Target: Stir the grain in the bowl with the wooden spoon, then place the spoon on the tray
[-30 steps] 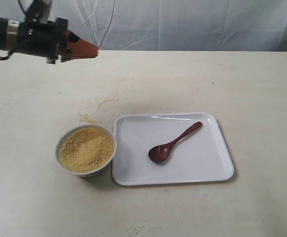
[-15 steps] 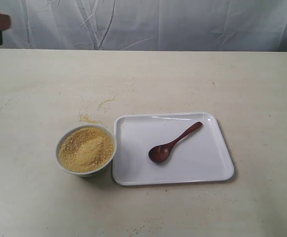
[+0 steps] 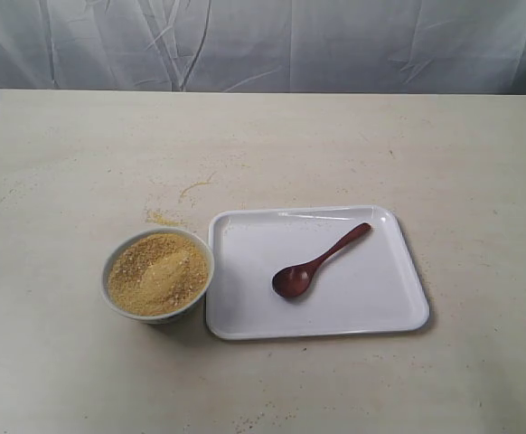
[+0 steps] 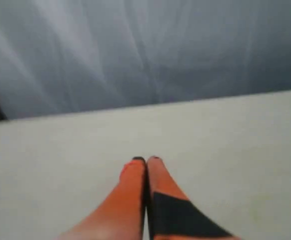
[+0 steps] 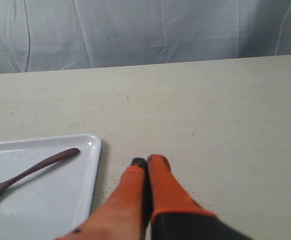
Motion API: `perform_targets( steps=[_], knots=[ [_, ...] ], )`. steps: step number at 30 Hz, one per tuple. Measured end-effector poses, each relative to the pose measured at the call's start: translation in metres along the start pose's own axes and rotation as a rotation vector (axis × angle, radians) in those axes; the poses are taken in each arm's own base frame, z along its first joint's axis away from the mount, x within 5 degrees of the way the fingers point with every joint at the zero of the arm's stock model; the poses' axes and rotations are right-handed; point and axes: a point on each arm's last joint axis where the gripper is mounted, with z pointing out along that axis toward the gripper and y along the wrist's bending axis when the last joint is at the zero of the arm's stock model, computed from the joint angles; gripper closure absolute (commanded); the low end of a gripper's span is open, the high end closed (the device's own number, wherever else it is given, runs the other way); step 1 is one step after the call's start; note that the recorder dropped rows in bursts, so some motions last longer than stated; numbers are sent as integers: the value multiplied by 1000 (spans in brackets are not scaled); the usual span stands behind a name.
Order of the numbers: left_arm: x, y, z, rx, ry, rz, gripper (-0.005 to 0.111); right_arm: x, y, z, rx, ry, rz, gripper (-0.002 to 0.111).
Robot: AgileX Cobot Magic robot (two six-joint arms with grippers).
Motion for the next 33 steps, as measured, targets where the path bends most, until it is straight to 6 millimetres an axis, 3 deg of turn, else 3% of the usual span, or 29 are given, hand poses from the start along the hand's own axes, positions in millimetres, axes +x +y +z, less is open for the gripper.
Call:
perform_targets(
  steps=[2,3,5,7,10,13,17,20,26,33],
  knots=[
    [-21,17,-30,-272,-130,178,107,0,0,0,0,0,0,107],
    [-30,36,-52,-531,-155,306,107,0,0,0,0,0,0,107],
    [-31,51,-72,-731,-117,302,107,0,0,0,0,0,0,107],
    [-24,56,-84,-790,-40,208,107,0,0,0,0,0,0,107],
    [-2,49,-91,-687,176,40,107,0,0,0,0,0,0,107],
    [22,23,-83,-371,419,-55,107,0,0,0,0,0,0,107],
    [29,-8,-78,-23,502,-86,107,0,0,0,0,0,0,107],
    [28,-10,-77,0,490,-60,107,0,0,0,0,0,0,107],
    [27,5,-80,-158,475,-82,107,0,0,0,0,0,0,107],
    [29,7,-83,-184,499,-96,107,0,0,0,0,0,0,107]
  ],
)
